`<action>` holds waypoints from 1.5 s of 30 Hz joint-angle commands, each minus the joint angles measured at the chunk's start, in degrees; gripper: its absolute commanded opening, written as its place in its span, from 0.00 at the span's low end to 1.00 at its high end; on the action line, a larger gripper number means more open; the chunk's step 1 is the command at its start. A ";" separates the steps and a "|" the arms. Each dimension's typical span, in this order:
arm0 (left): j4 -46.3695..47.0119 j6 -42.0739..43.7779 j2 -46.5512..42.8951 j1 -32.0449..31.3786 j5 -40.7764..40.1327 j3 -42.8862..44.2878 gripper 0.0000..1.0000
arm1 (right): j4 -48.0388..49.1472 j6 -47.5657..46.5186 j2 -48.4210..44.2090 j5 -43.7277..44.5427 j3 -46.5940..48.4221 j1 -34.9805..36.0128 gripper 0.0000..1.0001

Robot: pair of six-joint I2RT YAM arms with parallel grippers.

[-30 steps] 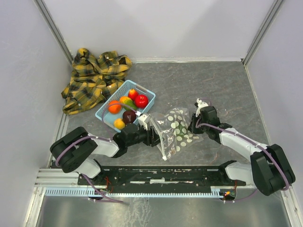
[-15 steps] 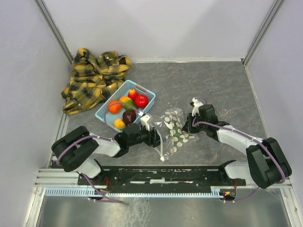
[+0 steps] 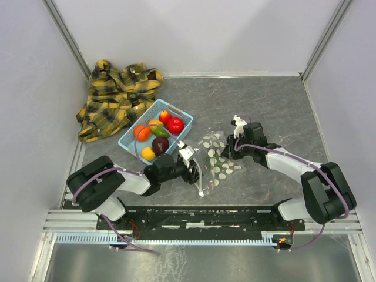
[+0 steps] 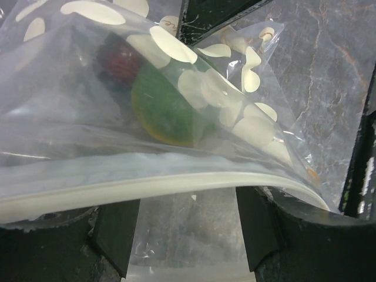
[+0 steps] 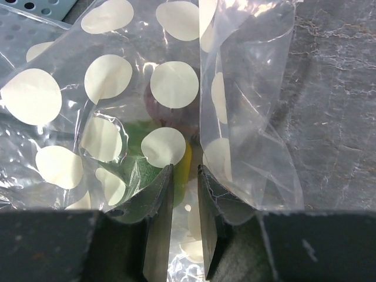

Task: Open the zip-top bag and remove the fake food
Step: Pick up the fake fruit from the zipper food storage bag.

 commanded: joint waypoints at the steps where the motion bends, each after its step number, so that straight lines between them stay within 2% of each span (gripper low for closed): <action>1: 8.30 11.28 2.38 -0.51 -1.08 -0.95 0.72 | 2.10 -1.18 1.99 -2.11 3.00 0.15 0.31; 10: 14.71 12.95 8.34 -0.89 -2.00 -0.18 0.77 | 2.20 -1.68 4.61 -3.52 4.13 0.86 0.29; 21: 15.42 17.54 10.72 -2.78 -5.78 0.60 0.79 | 2.16 -2.40 7.17 -4.86 5.81 2.31 0.29; 24: 17.76 21.02 11.60 -3.46 -6.27 -0.15 0.80 | 2.43 -2.50 7.46 -5.27 5.93 2.67 0.29; 27: 19.62 23.40 12.43 -4.53 -8.20 -0.71 0.86 | 2.47 -2.52 7.93 -5.63 6.10 3.21 0.29; 33: 20.14 23.21 13.97 -4.75 -10.54 -0.19 0.87 | 3.07 -2.54 8.06 -5.90 6.28 4.34 0.29; 34: 20.34 23.07 14.25 -4.78 -10.58 -0.10 0.93 | 3.02 -2.58 8.14 -6.06 6.36 4.58 0.29; 35: 20.50 22.81 14.33 -4.79 -10.66 -0.07 0.95 | 2.93 -2.63 8.29 -6.18 6.54 4.71 0.29; 45: 20.27 22.24 14.72 -4.91 -10.41 1.12 0.95 | 3.61 -2.85 9.07 -7.29 6.64 6.63 0.28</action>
